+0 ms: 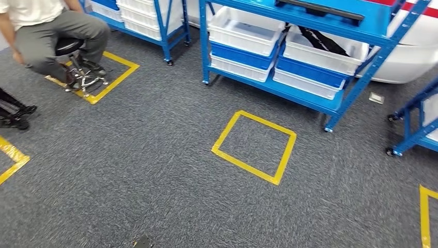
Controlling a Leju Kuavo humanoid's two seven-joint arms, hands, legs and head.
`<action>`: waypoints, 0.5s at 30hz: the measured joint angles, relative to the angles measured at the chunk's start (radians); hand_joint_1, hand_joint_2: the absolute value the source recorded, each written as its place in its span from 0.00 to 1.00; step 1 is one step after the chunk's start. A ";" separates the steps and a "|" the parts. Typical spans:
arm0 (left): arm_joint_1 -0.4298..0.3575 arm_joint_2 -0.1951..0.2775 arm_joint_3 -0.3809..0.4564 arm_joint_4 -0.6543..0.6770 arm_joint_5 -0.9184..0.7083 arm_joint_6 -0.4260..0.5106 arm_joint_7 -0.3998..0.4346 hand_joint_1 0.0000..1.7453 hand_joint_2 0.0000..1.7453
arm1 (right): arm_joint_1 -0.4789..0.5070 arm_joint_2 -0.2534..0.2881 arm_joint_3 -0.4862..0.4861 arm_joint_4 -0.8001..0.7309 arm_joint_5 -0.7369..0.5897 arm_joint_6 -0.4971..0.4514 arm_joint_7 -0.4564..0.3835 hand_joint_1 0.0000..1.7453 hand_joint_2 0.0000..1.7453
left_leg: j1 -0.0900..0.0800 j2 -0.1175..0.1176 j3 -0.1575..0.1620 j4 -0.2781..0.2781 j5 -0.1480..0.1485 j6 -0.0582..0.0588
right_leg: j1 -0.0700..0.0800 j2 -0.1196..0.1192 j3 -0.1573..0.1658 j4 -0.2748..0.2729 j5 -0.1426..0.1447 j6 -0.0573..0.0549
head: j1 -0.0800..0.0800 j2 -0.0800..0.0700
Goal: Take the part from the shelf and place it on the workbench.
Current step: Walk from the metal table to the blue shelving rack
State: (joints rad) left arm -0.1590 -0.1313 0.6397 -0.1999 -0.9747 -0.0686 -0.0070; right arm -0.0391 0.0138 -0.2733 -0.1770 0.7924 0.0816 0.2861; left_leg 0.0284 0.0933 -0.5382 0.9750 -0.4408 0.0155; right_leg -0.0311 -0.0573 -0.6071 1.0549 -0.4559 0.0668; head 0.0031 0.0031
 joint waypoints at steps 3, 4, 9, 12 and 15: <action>0.000 0.001 0.000 0.000 -0.002 0.002 0.001 0.00 0.00 | -0.005 0.002 -0.003 0.000 0.000 0.000 0.000 0.00 1.00 | -0.005 0.035 0.014 0.002 -0.011 -0.024 | 0.007 -0.034 0.046 -0.080 0.023 -0.014 | -0.004 0.000; -0.001 0.001 0.000 0.000 -0.002 0.002 0.001 0.00 0.00 | -0.004 0.002 -0.004 0.000 0.000 0.000 0.000 0.00 1.00 | -0.004 0.046 0.019 0.001 -0.012 -0.029 | 0.008 -0.018 0.042 -0.079 0.024 -0.023 | -0.007 0.000; -0.003 0.000 0.000 0.000 -0.005 0.003 0.001 0.00 0.00 | -0.001 0.004 -0.006 0.000 0.000 0.000 0.000 0.00 1.00 | 0.012 -0.055 -0.025 0.135 -0.109 -0.045 | -0.002 0.043 0.049 -0.084 0.030 -0.059 | -0.014 0.000; 0.003 0.000 0.000 0.001 -0.009 0.003 0.002 0.00 0.00 | 0.000 0.008 -0.010 0.000 0.000 0.000 0.000 0.00 1.00 | 0.010 -0.094 -0.114 0.314 -0.180 -0.039 | 0.008 0.086 0.049 -0.083 0.031 -0.065 | -0.015 0.000; 0.005 0.000 0.000 0.001 -0.011 0.005 -0.001 0.00 0.00 | 0.003 0.009 -0.011 0.000 0.002 -0.002 0.000 0.00 1.00 | 0.009 -0.102 -0.098 0.249 -0.110 -0.024 | 0.014 0.126 0.052 -0.080 0.031 -0.065 | -0.016 0.000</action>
State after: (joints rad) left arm -0.1543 -0.1312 0.6397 -0.1987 -0.9853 -0.0633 -0.0079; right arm -0.0360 0.0233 -0.2842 -0.1770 0.7945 0.0799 0.2861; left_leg 0.0377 -0.0083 -0.6362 1.2244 -0.5512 -0.0085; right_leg -0.0169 0.0683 -0.5550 0.9746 -0.4246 0.0019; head -0.0124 0.0031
